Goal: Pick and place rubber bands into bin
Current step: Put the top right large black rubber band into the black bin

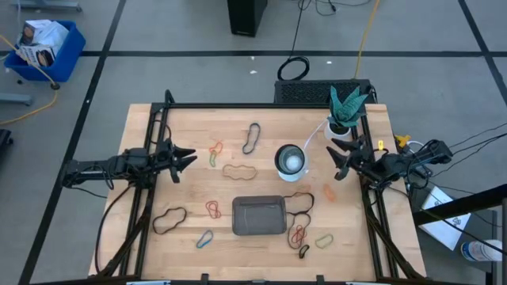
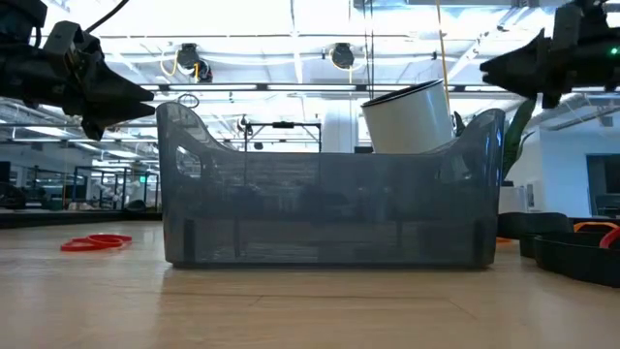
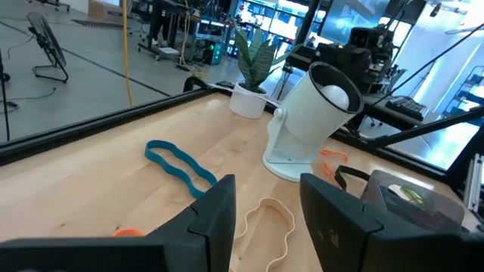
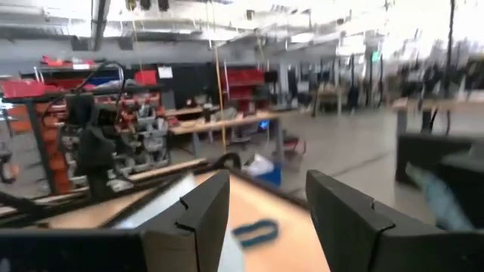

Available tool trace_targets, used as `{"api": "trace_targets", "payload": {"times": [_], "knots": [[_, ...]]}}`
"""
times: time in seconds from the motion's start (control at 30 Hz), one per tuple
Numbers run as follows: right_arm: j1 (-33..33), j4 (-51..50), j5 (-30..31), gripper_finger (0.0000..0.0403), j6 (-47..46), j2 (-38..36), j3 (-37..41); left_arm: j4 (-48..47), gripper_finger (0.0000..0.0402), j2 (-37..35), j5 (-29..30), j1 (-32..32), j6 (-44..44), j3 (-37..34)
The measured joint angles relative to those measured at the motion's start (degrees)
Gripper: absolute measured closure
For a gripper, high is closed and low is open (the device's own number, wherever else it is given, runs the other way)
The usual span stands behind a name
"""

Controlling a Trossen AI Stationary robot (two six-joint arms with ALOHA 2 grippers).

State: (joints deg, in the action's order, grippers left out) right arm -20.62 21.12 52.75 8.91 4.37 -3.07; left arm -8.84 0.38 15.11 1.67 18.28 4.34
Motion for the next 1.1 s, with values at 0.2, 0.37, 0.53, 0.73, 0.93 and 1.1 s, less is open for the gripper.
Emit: {"api": "trace_targets", "payload": {"times": [0.2, 0.37, 0.53, 0.73, 0.93, 1.1], "knots": [[0.00, 1.58, -0.40, 0.0234, 11.36, 9.96, -10.69, 0.01, 0.0247, 0.00, 0.00, 0.00, -0.14, 0.01], [-0.15, 0.00, -0.54, 0.0234, 17.50, 25.10, -22.24, 0.02, 0.0247, 0.00, 0.00, 0.00, -0.13, 0.04], [-0.92, -1.22, -3.32, 0.0234, 8.97, 37.68, -33.15, -0.14, 0.0247, -0.02, 0.00, 0.00, -0.13, 0.05], [-4.82, -12.93, -17.75, 0.0234, -2.36, 45.57, -43.39, -0.50, 0.0247, 0.00, 0.00, 0.00, -0.39, 0.09], [-7.07, -30.56, -25.67, 0.0237, -17.22, 52.06, -50.63, -0.49, 0.0247, 0.00, 0.38, 0.00, -0.35, 0.11], [-7.14, -38.26, -30.81, 0.0237, -25.97, 55.69, -51.19, -0.93, 0.0247, 0.00, 0.42, 0.00, -0.28, 0.15]]}}
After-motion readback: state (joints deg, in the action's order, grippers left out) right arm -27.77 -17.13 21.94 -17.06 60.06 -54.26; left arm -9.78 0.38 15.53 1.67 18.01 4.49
